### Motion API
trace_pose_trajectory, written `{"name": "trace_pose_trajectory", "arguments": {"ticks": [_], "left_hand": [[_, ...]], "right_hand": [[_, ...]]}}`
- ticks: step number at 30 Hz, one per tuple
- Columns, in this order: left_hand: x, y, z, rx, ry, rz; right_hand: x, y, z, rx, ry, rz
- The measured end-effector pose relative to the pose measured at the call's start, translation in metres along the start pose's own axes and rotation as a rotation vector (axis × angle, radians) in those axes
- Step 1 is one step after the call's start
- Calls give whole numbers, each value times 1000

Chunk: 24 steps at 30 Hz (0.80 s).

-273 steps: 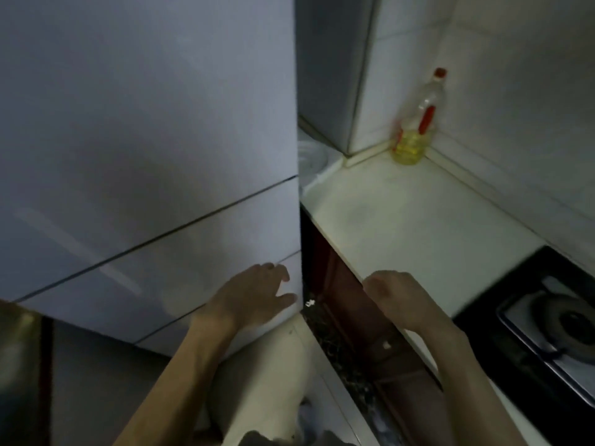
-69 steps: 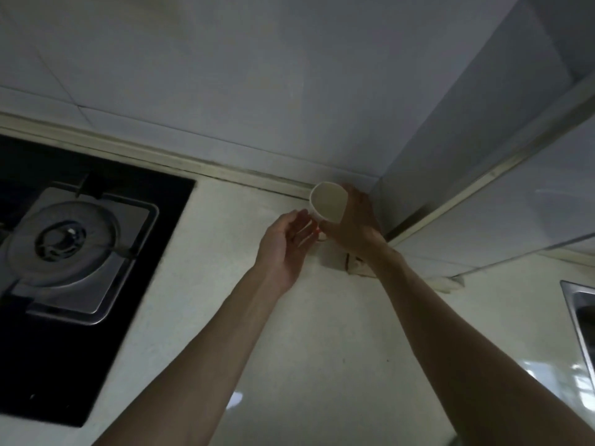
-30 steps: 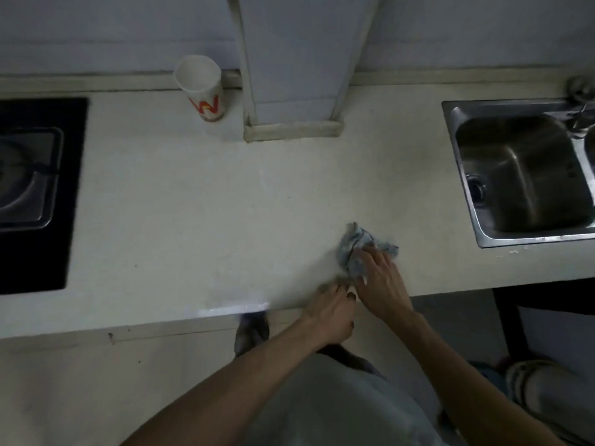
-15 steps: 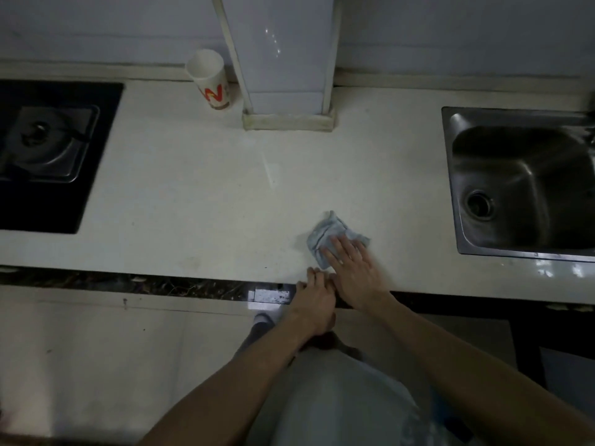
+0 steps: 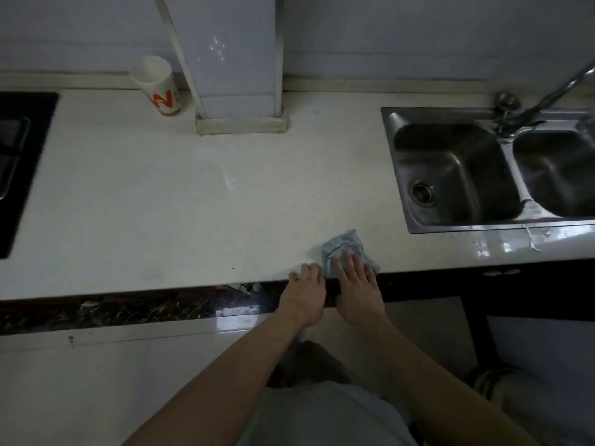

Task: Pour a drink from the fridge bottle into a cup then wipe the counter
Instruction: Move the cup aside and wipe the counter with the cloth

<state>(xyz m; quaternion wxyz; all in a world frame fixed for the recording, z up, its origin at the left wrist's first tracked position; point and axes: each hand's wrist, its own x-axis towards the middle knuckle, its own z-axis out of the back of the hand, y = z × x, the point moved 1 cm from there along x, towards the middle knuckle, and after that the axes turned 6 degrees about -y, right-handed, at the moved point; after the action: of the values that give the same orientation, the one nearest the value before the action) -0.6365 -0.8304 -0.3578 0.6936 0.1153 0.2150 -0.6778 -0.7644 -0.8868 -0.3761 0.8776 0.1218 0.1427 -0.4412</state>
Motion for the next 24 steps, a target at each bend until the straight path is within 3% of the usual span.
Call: {"name": "trace_pose_trajectory", "arguments": {"ticks": [8, 16, 24], "left_hand": [[24, -48, 1, -65, -26, -79], [47, -57, 36, -38, 52, -88], [135, -58, 75, -118, -98, 4]], "right_hand": [[-11, -43, -2, 167, -8, -281], [11, -72, 1, 162, -4, -259], [97, -133, 46, 107, 60, -92]]}}
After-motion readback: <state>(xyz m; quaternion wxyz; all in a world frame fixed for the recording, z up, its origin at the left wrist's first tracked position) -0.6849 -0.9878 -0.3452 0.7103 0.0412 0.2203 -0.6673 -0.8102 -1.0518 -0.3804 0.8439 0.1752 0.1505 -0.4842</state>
